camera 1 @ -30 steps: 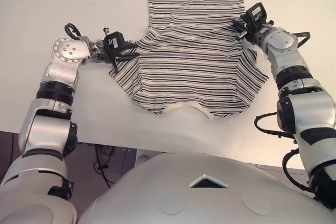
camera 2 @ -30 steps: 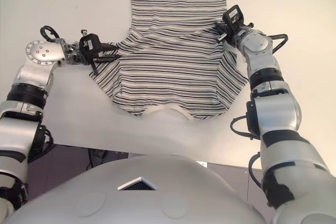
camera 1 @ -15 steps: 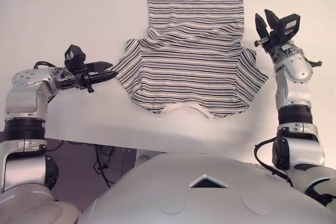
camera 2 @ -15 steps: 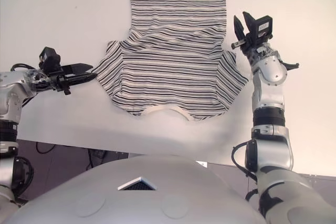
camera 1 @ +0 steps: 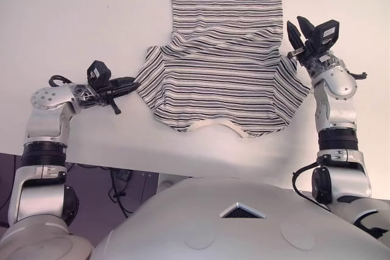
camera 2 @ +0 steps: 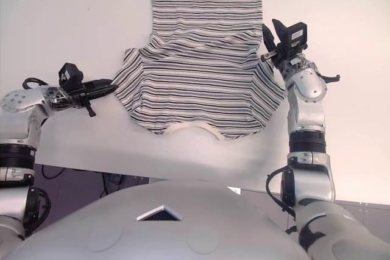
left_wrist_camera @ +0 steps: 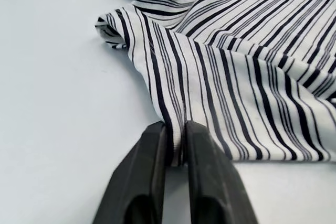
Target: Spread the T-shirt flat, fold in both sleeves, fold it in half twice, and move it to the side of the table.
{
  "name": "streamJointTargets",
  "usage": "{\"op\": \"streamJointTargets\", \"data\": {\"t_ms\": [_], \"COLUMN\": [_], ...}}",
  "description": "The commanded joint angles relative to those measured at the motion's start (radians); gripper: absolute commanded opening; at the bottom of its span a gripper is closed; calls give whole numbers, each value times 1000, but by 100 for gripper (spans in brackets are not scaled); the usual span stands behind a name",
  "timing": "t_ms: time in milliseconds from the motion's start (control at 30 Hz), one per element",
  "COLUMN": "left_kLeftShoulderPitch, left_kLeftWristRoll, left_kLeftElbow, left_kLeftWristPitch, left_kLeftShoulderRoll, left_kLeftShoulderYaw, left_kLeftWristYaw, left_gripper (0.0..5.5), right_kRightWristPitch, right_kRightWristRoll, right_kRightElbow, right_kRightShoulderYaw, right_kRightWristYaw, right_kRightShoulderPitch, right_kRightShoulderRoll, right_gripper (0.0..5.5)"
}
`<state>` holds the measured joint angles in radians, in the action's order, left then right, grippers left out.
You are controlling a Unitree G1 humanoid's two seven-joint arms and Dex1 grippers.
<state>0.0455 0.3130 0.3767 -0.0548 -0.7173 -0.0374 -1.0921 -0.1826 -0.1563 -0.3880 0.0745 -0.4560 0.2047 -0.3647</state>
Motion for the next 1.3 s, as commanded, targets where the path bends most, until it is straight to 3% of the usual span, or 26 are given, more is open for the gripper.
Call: {"op": "streamJointTargets", "data": {"t_ms": [33, 300, 433, 567, 733, 900, 1100, 1200, 1300], "left_kLeftShoulderPitch": [-52, 50, 114, 157, 156, 182, 148, 129, 117], "left_kLeftWristRoll": [-95, -94, 7, 126, 171, 120, 68, 82, 106], "left_kLeftElbow": [54, 128, 48, -147, -324, -305, -294, -311, -322], "left_kLeftWristPitch": [-10, -28, -121, -295, -392, -349, -324, -348, -373], "left_kLeftShoulderRoll": [8, -67, -173, -186, -105, 60, 168, 177, 199], "left_kLeftShoulderYaw": [-60, -60, -11, 24, 6, -77, -118, -116, -112], "left_kLeftWristYaw": [20, -83, -255, -320, -231, -136, -19, -13, -6], "left_gripper": [2, 2, 2, 2, 2, 2, 2, 46, 102], "right_kRightWristPitch": [18, 17, 24, 46, 68, 86, 122, 294, 625], "right_kRightWristRoll": [8, 6, 5, -2, -2, -3, -15, -141, -371], "right_kRightElbow": [-2, -7, 12, 58, 63, 64, 66, 204, 397], "right_kRightShoulderYaw": [2, 6, 8, 17, 19, 26, 34, 100, 185], "right_kRightWristYaw": [-5, -3, -5, -12, -40, -54, -101, -150, -229], "right_kRightShoulderPitch": [17, 20, 19, 2, 18, 26, 41, -14, -112], "right_kRightShoulderRoll": [-4, -5, -10, -25, -38, -37, -54, -83, -174], "right_gripper": [123, 123, 123, 123, 123, 123, 123, 123, 123]}}
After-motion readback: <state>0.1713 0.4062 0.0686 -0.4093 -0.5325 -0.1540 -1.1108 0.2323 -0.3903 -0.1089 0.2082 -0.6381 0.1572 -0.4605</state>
